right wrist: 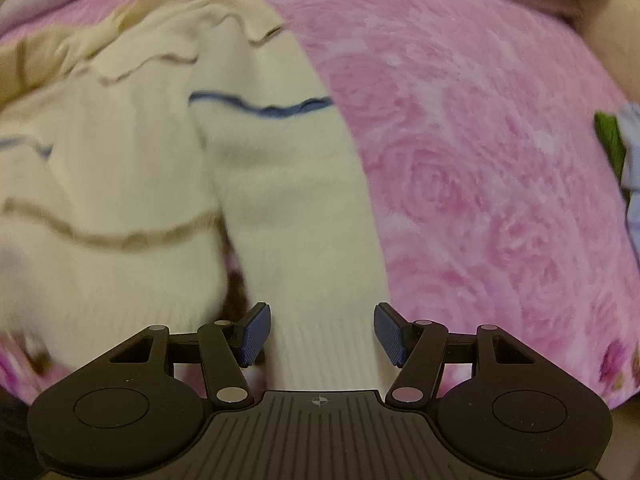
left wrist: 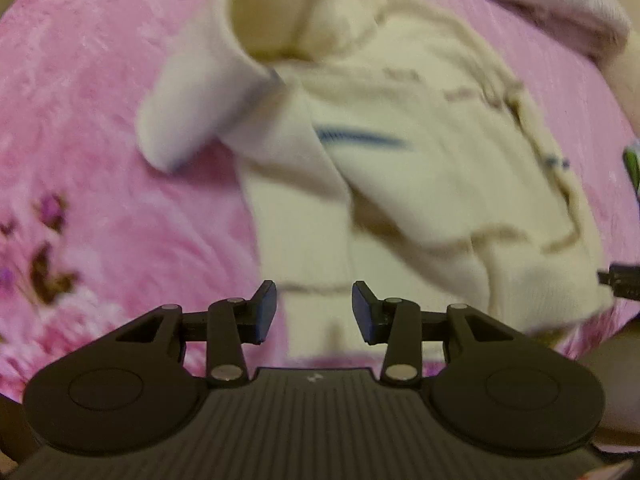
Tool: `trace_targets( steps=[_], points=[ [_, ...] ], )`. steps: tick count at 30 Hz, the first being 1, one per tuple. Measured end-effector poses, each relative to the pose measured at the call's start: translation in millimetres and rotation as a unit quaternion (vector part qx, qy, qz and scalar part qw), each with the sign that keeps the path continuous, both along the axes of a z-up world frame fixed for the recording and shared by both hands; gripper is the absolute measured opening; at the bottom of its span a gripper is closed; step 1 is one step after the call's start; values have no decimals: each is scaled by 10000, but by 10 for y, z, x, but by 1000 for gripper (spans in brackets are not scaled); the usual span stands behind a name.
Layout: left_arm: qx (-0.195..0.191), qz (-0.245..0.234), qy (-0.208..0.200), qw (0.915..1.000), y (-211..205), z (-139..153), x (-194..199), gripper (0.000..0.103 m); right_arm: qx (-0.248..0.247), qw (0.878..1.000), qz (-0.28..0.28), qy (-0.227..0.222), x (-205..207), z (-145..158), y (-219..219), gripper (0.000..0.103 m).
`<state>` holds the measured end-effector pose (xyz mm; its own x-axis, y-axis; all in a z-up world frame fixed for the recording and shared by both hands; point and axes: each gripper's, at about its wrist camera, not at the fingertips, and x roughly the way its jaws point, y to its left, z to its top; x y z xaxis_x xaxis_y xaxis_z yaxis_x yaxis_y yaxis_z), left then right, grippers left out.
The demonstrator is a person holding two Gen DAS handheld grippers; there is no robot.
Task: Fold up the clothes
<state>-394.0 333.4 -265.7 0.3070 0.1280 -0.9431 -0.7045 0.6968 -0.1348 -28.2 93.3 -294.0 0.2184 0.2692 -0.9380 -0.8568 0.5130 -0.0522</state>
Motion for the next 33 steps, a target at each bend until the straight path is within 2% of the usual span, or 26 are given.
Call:
trace_targets(
  steps=[2, 5, 6, 7, 8, 10, 12, 13, 15, 17, 18, 19, 20, 21, 22, 23, 24, 25, 27, 28, 30, 32, 33],
  points=[
    [200, -11, 120, 9997, -25, -167, 125, 37, -131, 9997, 179, -63, -63, -134, 28, 61],
    [512, 81, 246, 9983, 21, -374, 238, 38, -345, 9972, 466, -470, -119, -250, 73, 61],
    [617, 112, 227, 9978, 51, -396, 242, 39, -306, 9967, 515, -546, -112, -244, 75, 52],
    [721, 143, 208, 9971, 80, -418, 246, 33, -296, 9963, 545, -591, -83, -226, 82, 34],
    [826, 174, 189, 9963, 109, -440, 250, 11, -311, 9957, 595, -643, -39, -192, 89, 16],
    [1325, 394, 372, 9897, 279, -269, 52, 10, -415, 9914, 756, -983, 65, -112, 80, 14],
    [1852, 630, 580, 9790, 461, -73, -170, 10, -453, 9845, 817, -1481, 268, 35, 35, 13],
    [2113, 748, 683, 9722, 551, 24, -280, 10, -435, 9814, 665, -1749, 441, 157, 0, 13],
    [2612, 1382, 971, 9504, 910, 272, -699, 10, -366, 9735, 245, -2243, 801, 416, -67, 11],
    [2803, 1856, 1414, 9311, 1212, 422, -1066, 11, -208, 9658, -412, -2551, 1195, 642, -159, 11],
    [2837, 2058, 1690, 9212, 1309, 456, -1230, 12, -289, 9642, -761, -2524, 1396, 700, -199, 19],
    [2855, 2252, 1977, 9103, 1395, 479, -1391, 14, -387, 9675, -1054, -2266, 1525, 706, -262, 30],
    [2732, 2350, 2060, 9098, 1391, 473, -1496, 16, -478, 9704, -1331, -1960, 1638, 702, -332, 57],
    [2573, 2422, 2091, 9118, 1364, 459, -1587, 16, -568, 9715, -1606, -1650, 1751, 699, -402, 70],
    [2413, 2494, 2121, 9136, 1337, 446, -1678, 18, -301, 9749, -1828, -1236, 1744, 702, -503, 70],
    [2151, 2567, 2033, 9201, 1238, 396, -1732, 19, 52, 9759, -2032, -793, 1708, 706, -612, 70],
    [1753, 2600, 1767, 9330, 1088, 324, -1734, 19, 383, 9736, -2237, -230, 1635, 672, -718, 70],
    [1321, 2615, 1459, 9449, 929, 248, -1725, 19, 723, 9671, -2402, 428, 1523, 586, -812, 70],
    [515, 2521, 613, 9644, 607, 93, -1582, 22, 1346, 9392, -2634, 1743, 1255, 367, -967, 70],
    [112, 2455, 174, 9692, 445, 15, -1504, 23, 1465, 9292, -2625, 2151, 1089, 243, -978, 70],
    [-480, 2344, -465, 9698, 191, -157, -1279, 24, 1625, 9093, -2559, 2850, 753, -6, -978, 70],
    [-779, 2203, -752, 9694, 32, -323, -1087, 28, 1594, 9007, -2470, 3199, 490, -196, -920, 70],
    [-789, 2166, -769, 9700, 7, -373, -1037, 28, 1636, 8957, -2421, 3352, 404, -269, -898, 70]
  ],
)
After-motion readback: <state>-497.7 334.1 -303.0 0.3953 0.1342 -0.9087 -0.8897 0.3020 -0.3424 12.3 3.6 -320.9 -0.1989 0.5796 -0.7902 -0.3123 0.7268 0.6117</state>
